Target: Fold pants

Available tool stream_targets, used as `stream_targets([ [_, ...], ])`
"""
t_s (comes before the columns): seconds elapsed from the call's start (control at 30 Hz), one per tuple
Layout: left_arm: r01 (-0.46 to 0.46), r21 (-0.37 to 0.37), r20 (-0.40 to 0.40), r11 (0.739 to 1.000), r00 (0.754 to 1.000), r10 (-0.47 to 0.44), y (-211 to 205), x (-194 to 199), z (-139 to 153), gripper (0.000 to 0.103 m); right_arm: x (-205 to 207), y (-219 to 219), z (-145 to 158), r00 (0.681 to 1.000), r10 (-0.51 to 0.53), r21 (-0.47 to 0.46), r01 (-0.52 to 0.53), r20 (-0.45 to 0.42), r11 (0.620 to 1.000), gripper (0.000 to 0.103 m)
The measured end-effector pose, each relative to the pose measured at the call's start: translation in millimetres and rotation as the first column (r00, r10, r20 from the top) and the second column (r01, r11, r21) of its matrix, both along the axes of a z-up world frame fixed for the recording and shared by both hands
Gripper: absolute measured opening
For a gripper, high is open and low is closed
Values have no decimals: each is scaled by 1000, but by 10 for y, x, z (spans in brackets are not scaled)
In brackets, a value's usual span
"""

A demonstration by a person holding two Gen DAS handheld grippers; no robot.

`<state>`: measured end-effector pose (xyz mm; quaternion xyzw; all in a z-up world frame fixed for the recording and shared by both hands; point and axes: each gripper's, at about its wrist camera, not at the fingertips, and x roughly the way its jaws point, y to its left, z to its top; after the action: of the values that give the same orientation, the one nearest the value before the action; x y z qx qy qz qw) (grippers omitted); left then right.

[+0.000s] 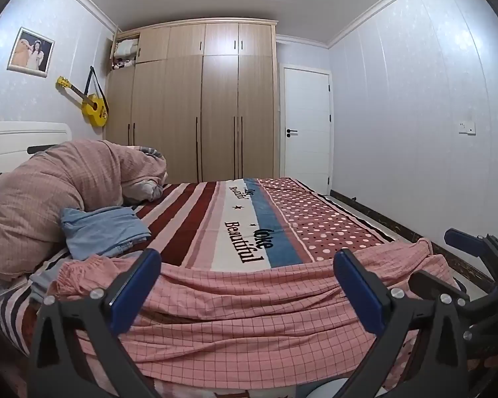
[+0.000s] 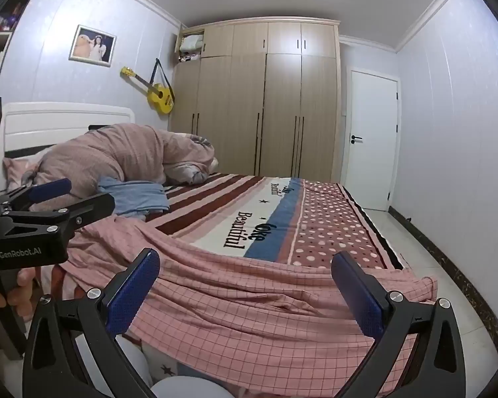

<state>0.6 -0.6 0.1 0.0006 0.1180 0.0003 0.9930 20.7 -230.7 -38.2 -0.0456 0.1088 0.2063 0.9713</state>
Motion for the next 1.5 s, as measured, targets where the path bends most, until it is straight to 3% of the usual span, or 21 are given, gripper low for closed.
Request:
stream_targets([
  [1.5, -18, -24, 13, 1000, 1000, 18, 58, 15, 10, 102, 59, 32, -48, 1000, -5, -5, 5, -9, 1000, 102],
])
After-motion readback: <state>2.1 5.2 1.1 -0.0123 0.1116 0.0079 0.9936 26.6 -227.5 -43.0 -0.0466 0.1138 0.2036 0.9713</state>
